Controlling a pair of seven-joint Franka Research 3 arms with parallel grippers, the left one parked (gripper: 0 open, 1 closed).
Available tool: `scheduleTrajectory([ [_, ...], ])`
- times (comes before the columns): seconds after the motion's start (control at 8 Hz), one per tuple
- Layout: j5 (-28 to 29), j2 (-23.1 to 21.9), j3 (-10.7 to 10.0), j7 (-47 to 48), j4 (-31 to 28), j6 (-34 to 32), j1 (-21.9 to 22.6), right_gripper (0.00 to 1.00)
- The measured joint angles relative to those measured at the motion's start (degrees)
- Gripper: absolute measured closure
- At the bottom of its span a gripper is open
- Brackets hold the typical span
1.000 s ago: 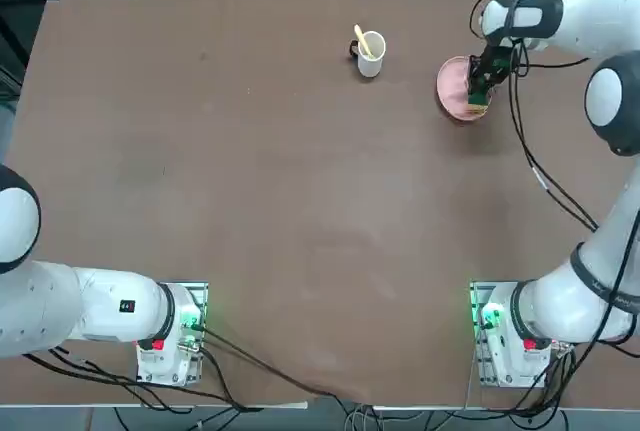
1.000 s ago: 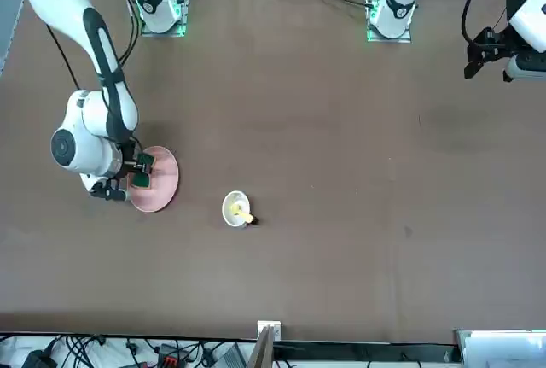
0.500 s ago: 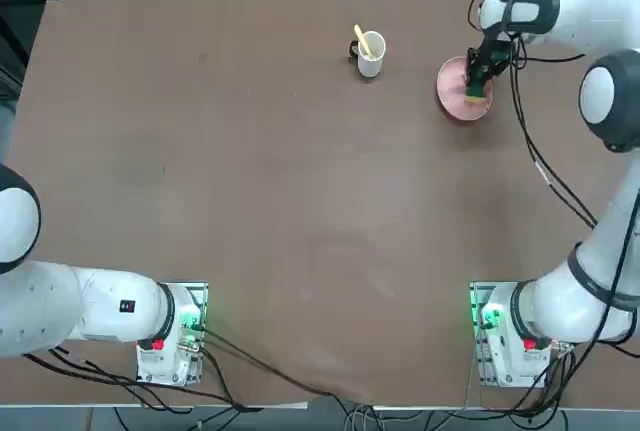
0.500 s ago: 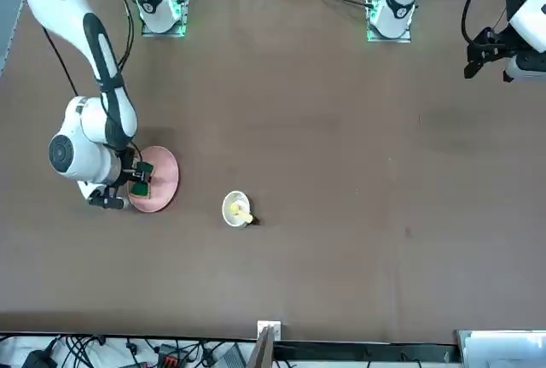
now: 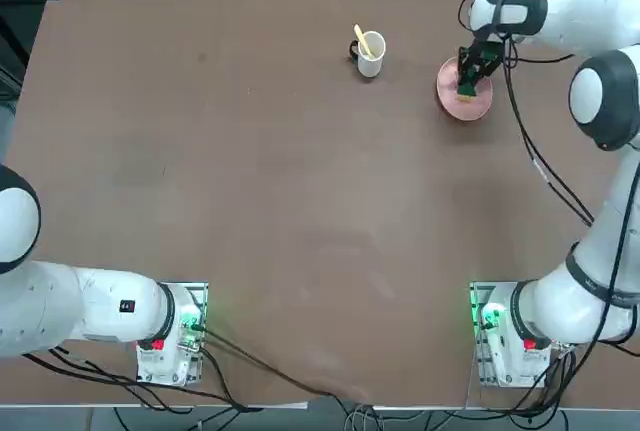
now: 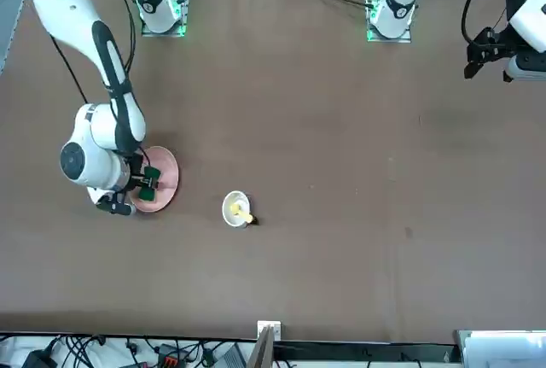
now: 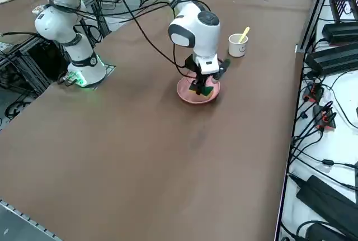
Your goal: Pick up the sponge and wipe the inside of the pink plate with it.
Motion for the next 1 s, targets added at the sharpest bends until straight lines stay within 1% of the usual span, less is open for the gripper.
scheduleTrajectory([
  [0.25, 1.8, 0.0, 0.2, 2.3, 0.0, 0.5, 1.7, 0.63],
  [0.5, 2.1, 0.3, 0.2, 6.1, 0.0, 0.6, 4.5, 0.63],
  [1.0, 2.1, 0.2, -0.3, 6.7, -1.5, -0.2, 5.0, 0.63],
])
